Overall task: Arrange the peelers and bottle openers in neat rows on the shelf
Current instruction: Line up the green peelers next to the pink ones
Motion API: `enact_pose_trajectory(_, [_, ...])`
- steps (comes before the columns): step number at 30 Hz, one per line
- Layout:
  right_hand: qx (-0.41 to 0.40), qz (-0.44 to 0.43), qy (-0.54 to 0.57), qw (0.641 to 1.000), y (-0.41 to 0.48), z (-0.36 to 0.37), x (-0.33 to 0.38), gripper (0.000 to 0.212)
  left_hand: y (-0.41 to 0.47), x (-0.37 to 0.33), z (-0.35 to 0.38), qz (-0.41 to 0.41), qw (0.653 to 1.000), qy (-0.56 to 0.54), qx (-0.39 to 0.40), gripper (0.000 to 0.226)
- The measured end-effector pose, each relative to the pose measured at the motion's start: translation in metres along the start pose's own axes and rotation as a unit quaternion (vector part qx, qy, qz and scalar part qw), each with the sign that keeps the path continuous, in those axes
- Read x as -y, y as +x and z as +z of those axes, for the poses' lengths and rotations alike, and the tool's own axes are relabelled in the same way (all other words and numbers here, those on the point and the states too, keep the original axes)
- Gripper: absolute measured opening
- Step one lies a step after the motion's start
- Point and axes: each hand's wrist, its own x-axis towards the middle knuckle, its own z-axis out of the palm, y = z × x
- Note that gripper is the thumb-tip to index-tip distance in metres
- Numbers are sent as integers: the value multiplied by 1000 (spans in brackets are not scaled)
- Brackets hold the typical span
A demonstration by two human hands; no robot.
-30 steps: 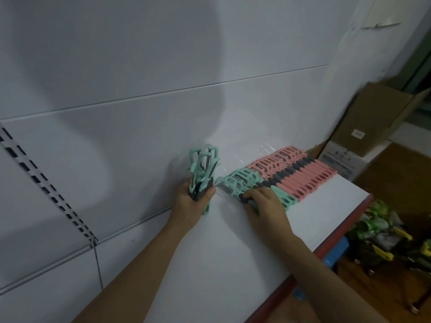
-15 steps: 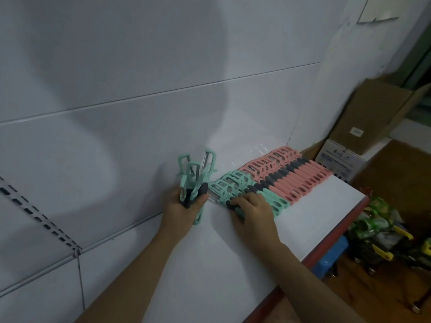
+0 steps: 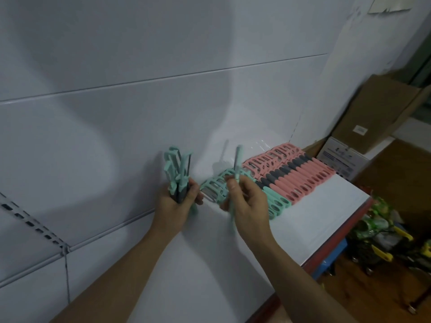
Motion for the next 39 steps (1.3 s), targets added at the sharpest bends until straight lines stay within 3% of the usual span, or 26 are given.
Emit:
enact_pose_trajectory(3, [-24, -30, -103, 994, -2, -16, -4, 20, 2, 3, 0, 1, 1000, 7, -13, 21])
enact_pose_trajectory(6, [-7, 2, -206, 979, -3, -26, -8, 20, 2, 5, -1, 10, 1000, 16, -12, 24])
enact_pose_trajectory(9, [17, -8, -264, 964, -4, -28, -7, 34, 2, 7, -1, 3, 1000, 9, -2, 5])
enact_pose_trajectory(13, [12, -44, -296, 954, -1, -28, -6, 30, 4, 8, -3, 6, 1000, 24, -17, 44])
enact_pose_trajectory(17, [25, -108, -349, 931, -2, -25, -13, 25, 5, 9, -3, 21, 998, 59, -32, 39])
enact_pose_trajectory(23, [50, -207, -455, 865, -9, -21, -23, 20, 5, 9, -4, 23, 996, 69, -52, 33])
enact_pose_trajectory(39, [54, -173, -491, 852, -10, -20, -35, 8, 4, 17, -6, -8, 998, 48, -35, 29])
